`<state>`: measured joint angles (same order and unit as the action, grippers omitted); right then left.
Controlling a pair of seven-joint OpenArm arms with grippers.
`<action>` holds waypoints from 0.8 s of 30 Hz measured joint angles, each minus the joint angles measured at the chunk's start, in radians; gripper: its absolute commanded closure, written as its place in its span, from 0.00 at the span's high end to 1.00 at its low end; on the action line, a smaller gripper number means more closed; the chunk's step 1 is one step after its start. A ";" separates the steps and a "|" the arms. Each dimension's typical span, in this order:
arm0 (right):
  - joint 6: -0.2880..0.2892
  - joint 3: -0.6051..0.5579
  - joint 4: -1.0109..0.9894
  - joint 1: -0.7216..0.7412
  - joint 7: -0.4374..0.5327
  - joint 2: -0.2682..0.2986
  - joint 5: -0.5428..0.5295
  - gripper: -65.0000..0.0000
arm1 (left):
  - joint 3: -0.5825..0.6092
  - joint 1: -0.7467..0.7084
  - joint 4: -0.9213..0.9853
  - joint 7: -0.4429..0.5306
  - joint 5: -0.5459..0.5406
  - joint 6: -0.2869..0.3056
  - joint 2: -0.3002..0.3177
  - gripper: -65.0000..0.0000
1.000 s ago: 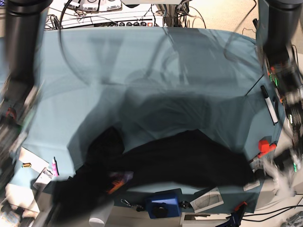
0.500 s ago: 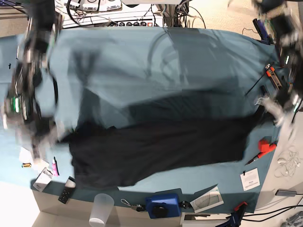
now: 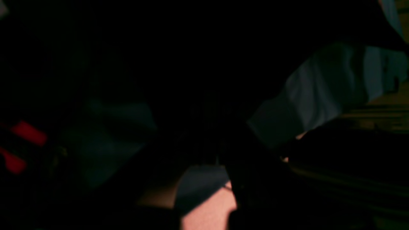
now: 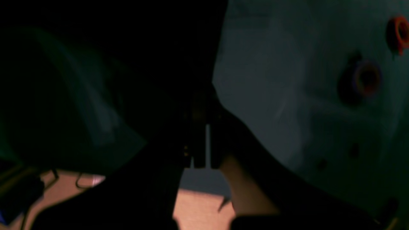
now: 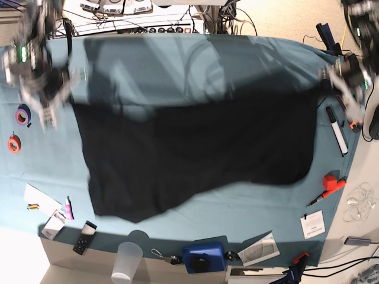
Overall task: Layout the t-shirt on the table in an organized manner, then fold the t-shirt properly
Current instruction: 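Stretch the shirt between both grippers and lay it flat on the table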
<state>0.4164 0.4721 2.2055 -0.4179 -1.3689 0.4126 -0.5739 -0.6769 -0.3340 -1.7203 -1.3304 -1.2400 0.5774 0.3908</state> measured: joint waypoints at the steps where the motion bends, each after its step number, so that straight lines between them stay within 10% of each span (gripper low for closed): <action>1: 0.000 0.016 0.012 -0.026 0.000 0.000 0.000 0.00 | 0.000 -0.014 0.000 0.001 -0.004 0.000 0.000 0.00; 24: 0.128 0.044 0.020 -0.344 -0.030 0.002 -0.075 0.00 | 0.000 -0.123 0.000 0.019 0.141 0.023 0.007 0.00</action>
<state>0.5446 0.5163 2.2257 -0.7624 -1.3991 0.4149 -0.6487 -0.6765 -0.4572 -1.7206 -1.3117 -1.0992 0.6003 0.3981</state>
